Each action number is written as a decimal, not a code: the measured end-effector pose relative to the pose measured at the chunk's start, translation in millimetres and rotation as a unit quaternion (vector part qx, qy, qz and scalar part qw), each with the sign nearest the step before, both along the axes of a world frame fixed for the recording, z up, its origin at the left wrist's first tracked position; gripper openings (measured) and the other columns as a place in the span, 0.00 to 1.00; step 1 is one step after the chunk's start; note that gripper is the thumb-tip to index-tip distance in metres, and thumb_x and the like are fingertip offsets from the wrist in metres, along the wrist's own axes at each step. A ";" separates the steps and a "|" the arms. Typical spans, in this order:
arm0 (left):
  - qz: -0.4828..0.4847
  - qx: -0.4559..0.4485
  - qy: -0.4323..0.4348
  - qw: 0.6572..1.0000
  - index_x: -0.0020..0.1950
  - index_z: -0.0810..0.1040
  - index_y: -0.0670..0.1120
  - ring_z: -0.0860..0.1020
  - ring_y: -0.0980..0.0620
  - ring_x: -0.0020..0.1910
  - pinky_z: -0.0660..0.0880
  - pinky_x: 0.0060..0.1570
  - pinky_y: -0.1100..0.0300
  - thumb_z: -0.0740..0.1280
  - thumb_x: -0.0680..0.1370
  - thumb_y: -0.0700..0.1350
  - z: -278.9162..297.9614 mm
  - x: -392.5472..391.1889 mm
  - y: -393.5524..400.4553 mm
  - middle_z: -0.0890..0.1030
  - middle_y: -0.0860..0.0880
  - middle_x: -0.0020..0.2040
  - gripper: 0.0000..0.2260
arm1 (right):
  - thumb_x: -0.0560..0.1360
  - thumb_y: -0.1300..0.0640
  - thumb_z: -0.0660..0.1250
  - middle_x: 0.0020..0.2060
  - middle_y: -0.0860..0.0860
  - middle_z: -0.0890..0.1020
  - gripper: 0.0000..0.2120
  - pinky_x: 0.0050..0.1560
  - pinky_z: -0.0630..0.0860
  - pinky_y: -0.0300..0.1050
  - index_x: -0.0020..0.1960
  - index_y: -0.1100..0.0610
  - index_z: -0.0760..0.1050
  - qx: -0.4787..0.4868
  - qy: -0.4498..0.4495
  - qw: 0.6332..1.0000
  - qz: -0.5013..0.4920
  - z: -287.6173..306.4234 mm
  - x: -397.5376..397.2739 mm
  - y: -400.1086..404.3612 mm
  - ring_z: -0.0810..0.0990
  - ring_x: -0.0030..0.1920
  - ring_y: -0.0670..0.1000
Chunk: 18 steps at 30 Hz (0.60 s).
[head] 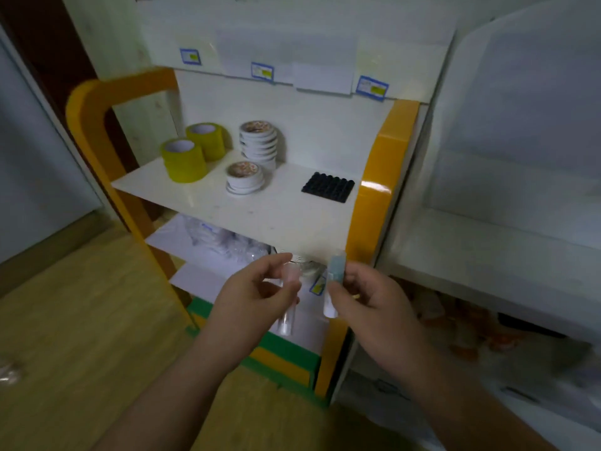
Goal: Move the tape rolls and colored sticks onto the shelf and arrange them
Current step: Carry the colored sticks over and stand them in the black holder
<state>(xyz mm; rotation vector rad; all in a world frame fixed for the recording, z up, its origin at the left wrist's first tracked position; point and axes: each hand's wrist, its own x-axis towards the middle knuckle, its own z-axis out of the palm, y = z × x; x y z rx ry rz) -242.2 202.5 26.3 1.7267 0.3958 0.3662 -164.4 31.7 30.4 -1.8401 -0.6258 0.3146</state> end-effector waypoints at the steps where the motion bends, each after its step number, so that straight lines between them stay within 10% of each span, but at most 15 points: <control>1: 0.008 -0.006 0.003 1.000 0.62 0.79 0.52 0.85 0.51 0.44 0.81 0.52 0.46 0.72 0.76 0.45 -0.1 -2.0 9.0 0.84 0.54 0.47 0.14 | 0.80 0.49 0.65 0.45 0.41 0.83 0.07 0.44 0.74 0.36 0.57 0.45 0.80 -0.002 0.001 1.000 0.003 0.1 0.1 10.2 0.81 0.46 0.41; 8: 0.049 0.002 0.012 0.999 0.48 0.83 0.49 0.83 0.56 0.40 0.78 0.42 0.61 0.74 0.74 0.46 -12.4 6.0 68.8 0.85 0.51 0.40 0.05 | 0.80 0.54 0.67 0.40 0.44 0.83 0.04 0.38 0.74 0.30 0.52 0.50 0.80 0.016 0.018 1.000 0.019 -7.0 23.9 72.2 0.82 0.42 0.41; 12: 0.030 -0.025 -0.011 0.999 0.51 0.84 0.47 0.84 0.44 0.45 0.81 0.49 0.48 0.71 0.77 0.47 -15.5 31.5 99.5 0.85 0.45 0.42 0.06 | 0.79 0.51 0.67 0.44 0.45 0.84 0.06 0.44 0.82 0.44 0.55 0.49 0.80 0.029 0.010 1.000 0.002 -13.3 55.2 106.8 0.83 0.46 0.44; 18: 0.032 -0.092 -0.003 0.995 0.57 0.82 0.48 0.84 0.45 0.48 0.81 0.39 0.58 0.68 0.78 0.40 3.8 79.4 141.1 0.83 0.41 0.49 0.09 | 0.78 0.55 0.69 0.45 0.45 0.85 0.06 0.47 0.82 0.46 0.54 0.49 0.81 0.086 0.017 0.995 -0.045 -12.9 103.5 156.3 0.83 0.46 0.45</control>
